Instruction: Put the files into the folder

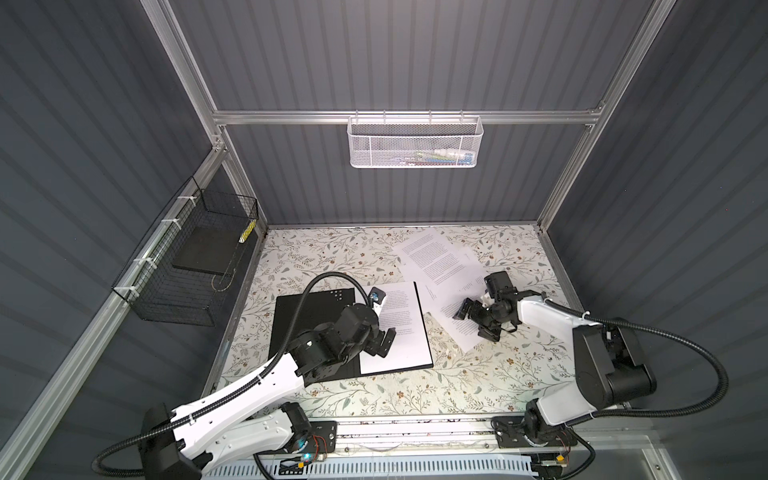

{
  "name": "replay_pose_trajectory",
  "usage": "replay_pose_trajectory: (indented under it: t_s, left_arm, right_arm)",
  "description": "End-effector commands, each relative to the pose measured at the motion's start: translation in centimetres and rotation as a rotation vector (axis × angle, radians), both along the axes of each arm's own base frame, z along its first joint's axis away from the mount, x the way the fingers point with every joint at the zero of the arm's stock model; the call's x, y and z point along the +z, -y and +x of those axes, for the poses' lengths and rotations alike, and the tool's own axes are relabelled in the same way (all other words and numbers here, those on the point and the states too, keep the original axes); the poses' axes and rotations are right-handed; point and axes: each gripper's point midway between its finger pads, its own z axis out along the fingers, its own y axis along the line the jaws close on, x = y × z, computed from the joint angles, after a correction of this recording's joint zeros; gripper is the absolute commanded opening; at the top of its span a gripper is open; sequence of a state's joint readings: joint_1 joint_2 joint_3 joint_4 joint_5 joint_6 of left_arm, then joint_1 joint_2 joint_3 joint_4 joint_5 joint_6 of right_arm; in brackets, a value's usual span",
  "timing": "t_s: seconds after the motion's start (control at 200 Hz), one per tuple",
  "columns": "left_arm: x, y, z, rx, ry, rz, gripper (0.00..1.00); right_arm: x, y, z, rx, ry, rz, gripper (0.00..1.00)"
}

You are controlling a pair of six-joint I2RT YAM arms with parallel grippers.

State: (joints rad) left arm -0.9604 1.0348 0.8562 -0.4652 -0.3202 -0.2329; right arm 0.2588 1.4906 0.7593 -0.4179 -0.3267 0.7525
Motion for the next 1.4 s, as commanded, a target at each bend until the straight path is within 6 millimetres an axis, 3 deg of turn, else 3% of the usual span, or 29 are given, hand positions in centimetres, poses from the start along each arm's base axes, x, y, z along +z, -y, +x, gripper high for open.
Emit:
replay_pose_trajectory:
  t_s: [0.0,0.135,0.29,0.49,0.52,0.73,0.875,1.066,1.396]
  left_arm:
    - [0.8,3.8,0.1,-0.044,-0.098,-0.114,1.00]
    - [-2.0,8.6,0.2,-0.125,-0.260,-0.134,1.00]
    - [-6.3,14.1,0.7,-0.178,-0.430,-0.124,0.98]
    - [-9.2,20.3,2.2,-0.191,-0.490,-0.110,0.96]
    - [-8.6,21.7,2.8,-0.193,-0.487,-0.135,0.96]
    - [-12.0,25.7,2.8,-0.206,-0.554,-0.119,0.95]
    - [-13.4,26.7,2.7,-0.214,-0.576,-0.106,0.95]
    - [-15.2,26.2,2.7,-0.198,-0.600,-0.057,0.95]
    - [-18.2,21.4,1.8,-0.131,-0.625,0.107,0.96]
  right_arm:
    - [-0.4,0.4,-3.1,-0.059,-0.063,0.005,0.99]
    - [2.2,2.5,-2.1,-0.062,0.053,-0.046,0.99]
    - [4.9,4.9,1.2,-0.075,0.176,-0.059,0.99]
    - [3.3,8.7,4.4,-0.150,0.138,-0.086,0.99]
    - [3.1,9.3,4.7,-0.164,0.140,-0.090,0.99]
    - [1.3,12.1,6.1,-0.239,0.097,-0.103,0.99]
    - [0.9,13.2,6.4,-0.258,0.090,-0.109,0.99]
    - [0.2,13.2,6.6,-0.244,0.065,-0.103,0.99]
    - [0.4,12.8,6.5,-0.220,0.065,-0.081,0.99]
